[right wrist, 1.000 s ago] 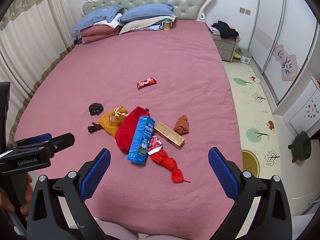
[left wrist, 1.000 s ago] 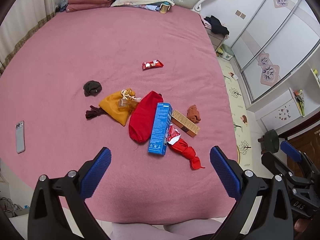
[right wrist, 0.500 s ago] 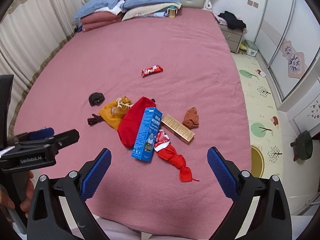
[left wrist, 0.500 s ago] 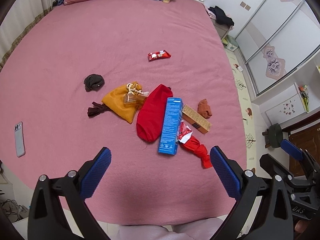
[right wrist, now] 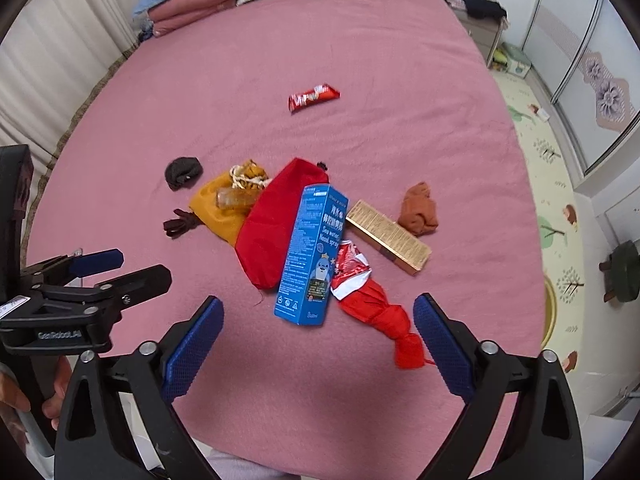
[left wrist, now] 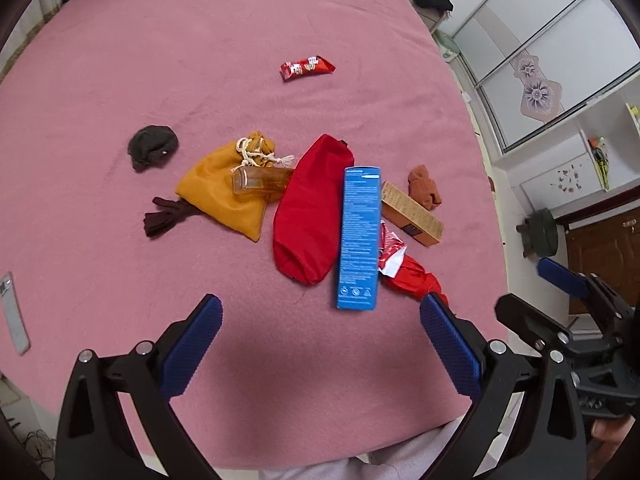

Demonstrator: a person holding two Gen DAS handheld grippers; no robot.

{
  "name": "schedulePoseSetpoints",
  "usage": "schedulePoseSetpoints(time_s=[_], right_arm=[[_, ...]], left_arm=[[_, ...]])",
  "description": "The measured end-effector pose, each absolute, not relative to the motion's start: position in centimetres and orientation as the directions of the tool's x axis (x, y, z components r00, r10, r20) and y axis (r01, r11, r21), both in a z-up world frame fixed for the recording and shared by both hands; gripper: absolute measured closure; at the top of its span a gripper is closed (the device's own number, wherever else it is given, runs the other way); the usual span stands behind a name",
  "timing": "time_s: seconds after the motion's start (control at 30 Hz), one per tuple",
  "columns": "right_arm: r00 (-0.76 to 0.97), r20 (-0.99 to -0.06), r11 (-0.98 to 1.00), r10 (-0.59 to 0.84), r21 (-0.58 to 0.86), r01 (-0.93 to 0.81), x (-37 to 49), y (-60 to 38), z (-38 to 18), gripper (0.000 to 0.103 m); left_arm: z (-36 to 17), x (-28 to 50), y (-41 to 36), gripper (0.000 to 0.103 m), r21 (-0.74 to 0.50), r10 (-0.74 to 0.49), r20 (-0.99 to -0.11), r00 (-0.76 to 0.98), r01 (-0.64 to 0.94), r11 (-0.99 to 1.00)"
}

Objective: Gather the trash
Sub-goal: 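Grasp the blue nasal spray box with the right tool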

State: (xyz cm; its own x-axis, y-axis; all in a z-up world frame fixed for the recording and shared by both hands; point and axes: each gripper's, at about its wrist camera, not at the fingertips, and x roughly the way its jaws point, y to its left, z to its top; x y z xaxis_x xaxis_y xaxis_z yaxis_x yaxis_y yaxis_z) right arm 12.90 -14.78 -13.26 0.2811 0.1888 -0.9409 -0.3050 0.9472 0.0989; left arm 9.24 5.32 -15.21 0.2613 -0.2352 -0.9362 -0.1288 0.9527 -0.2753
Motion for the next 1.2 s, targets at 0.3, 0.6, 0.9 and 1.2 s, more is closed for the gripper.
schedulePoseSetpoints(time_s=[0.3,0.6,0.9,1.2], right_arm=[[0.223,-0.959,0.96,0.177,0.119,-0.253,17.0,-12.9,-19.4,0.019],[0.167,-0.967,0.966,0.193,0.157,-0.205,21.3,-12.4,-25.1,0.02],[0.093,-0.973,0.968,0.211,0.195,-0.156,23.8,-12.1,-29.6,0.022],[0.032,-0.958,0.953,0.286,0.281,-0.112,24.8,-12.6,-32.1,0.021]], left_arm=[[-20.5,11.8,8.3,0.004,-0.319,-0.285,-0.932,0.222,-0.133,0.938],[-26.1,14.2,6.7,0.004,-0.288,-0.279,-0.945,0.17,-0.03,0.957],[-29.5,16.3,6.2,0.004,-0.327,-0.318,-0.936,0.148,-0.037,0.944],[-31.2,17.3,5.7,0.004,-0.348,-0.339,-0.932,0.131,-0.059,0.936]])
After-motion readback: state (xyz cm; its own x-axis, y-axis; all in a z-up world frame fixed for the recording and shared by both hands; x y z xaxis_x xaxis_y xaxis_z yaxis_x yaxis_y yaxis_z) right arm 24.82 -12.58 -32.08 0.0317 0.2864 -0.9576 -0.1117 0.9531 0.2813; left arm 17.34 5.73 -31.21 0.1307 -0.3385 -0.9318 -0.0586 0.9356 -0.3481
